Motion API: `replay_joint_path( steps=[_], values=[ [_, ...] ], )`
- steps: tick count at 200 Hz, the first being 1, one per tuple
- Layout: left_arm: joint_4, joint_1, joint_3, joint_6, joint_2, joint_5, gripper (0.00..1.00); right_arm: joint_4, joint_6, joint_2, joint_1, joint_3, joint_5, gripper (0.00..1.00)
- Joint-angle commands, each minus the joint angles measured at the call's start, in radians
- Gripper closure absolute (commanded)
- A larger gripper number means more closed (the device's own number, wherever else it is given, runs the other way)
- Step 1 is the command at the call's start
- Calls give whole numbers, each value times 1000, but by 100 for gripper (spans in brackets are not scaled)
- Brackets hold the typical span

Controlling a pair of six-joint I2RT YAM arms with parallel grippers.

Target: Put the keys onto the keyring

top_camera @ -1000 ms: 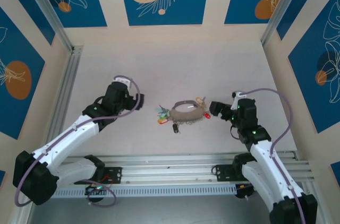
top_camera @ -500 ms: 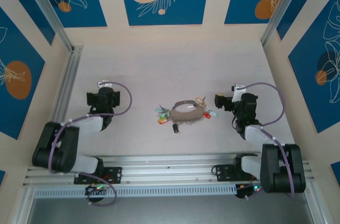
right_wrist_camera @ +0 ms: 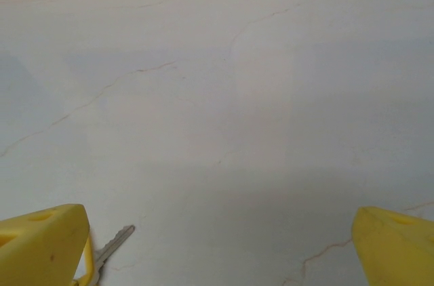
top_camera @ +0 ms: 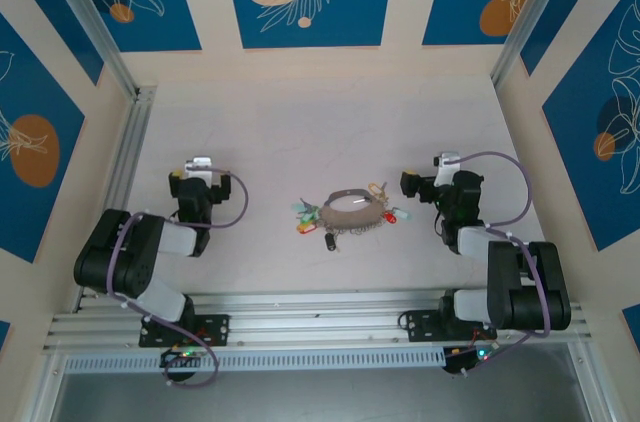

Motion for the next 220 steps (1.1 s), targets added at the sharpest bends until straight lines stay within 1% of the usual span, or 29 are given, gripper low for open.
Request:
replay_joint_path(
  steps=[1, 5, 10, 16, 26, 34, 39, 50, 60, 70, 84, 118, 128, 220],
  values=[
    [93, 20, -3, 4, 19, 56, 0, 48, 23, 4, -12, 25, -24, 1],
    [109, 20, -5, 7, 23, 56, 0, 51, 27, 7, -12, 25, -28, 1],
    [84, 19, -3, 0, 14, 57, 0, 70, 34, 15, -14, 18, -38, 1],
    [59, 20, 2, -4, 5, 58, 0, 158, 37, 52, -14, -8, -47, 1],
    [88, 19, 1, 5, 18, 55, 0, 312, 36, 148, -8, -39, -44, 1],
    [66, 20, 3, -2, 9, 55, 0, 351, 40, 202, -5, -31, -35, 1],
    [65, 19, 4, -1, 9, 57, 0, 339, 39, 211, -6, -17, -39, 1],
    [72, 18, 6, 9, 15, 62, 0, 217, 35, 196, -4, 32, -34, 1],
    [41, 18, 18, 3, 12, 58, 0, 218, 31, 216, 5, 51, -27, 1],
    [33, 19, 26, 2, 12, 58, 0, 147, 26, 207, 16, 79, 5, 1],
    [40, 19, 23, 6, 15, 57, 0, 119, 18, 215, 38, 97, 53, 1],
    [31, 19, 25, 3, 13, 58, 0, 126, 7, 215, 50, 94, 69, 1],
    [32, 19, 25, 3, 13, 58, 0, 118, 11, 214, 42, 96, 51, 1],
    [33, 20, 25, 3, 14, 58, 0, 114, 15, 217, 38, 100, 41, 1]
  ],
)
